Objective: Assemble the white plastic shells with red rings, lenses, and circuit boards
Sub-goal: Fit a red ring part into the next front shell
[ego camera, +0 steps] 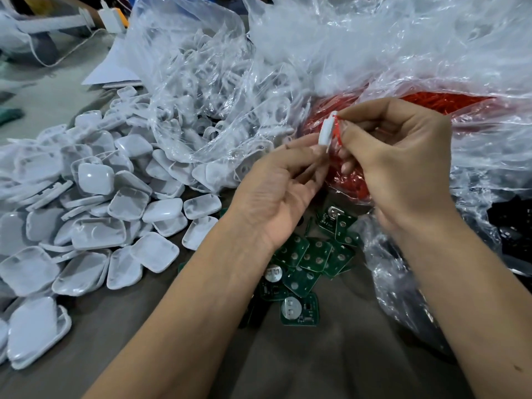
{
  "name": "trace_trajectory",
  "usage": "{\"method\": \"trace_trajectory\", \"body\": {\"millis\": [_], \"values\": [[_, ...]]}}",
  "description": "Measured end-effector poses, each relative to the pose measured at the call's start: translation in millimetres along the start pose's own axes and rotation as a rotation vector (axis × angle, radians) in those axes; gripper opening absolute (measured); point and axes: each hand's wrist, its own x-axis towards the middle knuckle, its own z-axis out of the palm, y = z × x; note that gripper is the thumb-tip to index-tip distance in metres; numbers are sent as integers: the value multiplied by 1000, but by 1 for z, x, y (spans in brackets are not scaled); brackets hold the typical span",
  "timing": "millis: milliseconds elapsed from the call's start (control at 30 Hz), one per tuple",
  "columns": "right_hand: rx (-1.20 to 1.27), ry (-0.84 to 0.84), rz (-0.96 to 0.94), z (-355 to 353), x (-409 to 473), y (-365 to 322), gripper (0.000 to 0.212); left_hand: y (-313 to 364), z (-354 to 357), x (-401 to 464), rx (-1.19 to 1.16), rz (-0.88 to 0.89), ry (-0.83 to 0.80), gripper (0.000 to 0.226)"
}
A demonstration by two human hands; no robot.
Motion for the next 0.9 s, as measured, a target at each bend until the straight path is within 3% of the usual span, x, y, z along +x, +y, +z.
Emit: {"method": "trace_trajectory", "body": {"millis": [167, 367, 467, 600, 667, 800, 900], "values": [[204, -114, 170, 0, 0, -1, 12, 2, -1, -2, 136, -18, -83, 31], [242, -199, 247, -2, 2, 0, 13, 13, -4, -3, 192, 22, -16, 7], [257, -239, 291, -2, 1, 1, 14, 13, -4, -3, 300, 62, 14, 15], [309, -259, 307, -2, 1, -1, 8, 14, -5, -1, 250, 84, 17, 45], [329, -238, 303, -1, 1, -2, 9, 16, -5, 0, 187, 84, 28, 40], [20, -84, 50, -2, 0, -1, 12, 18, -9, 1, 51, 97, 40, 15], [-212, -35, -157, 0, -2, -2, 9, 15, -11, 2, 345, 168, 131, 7]]}}
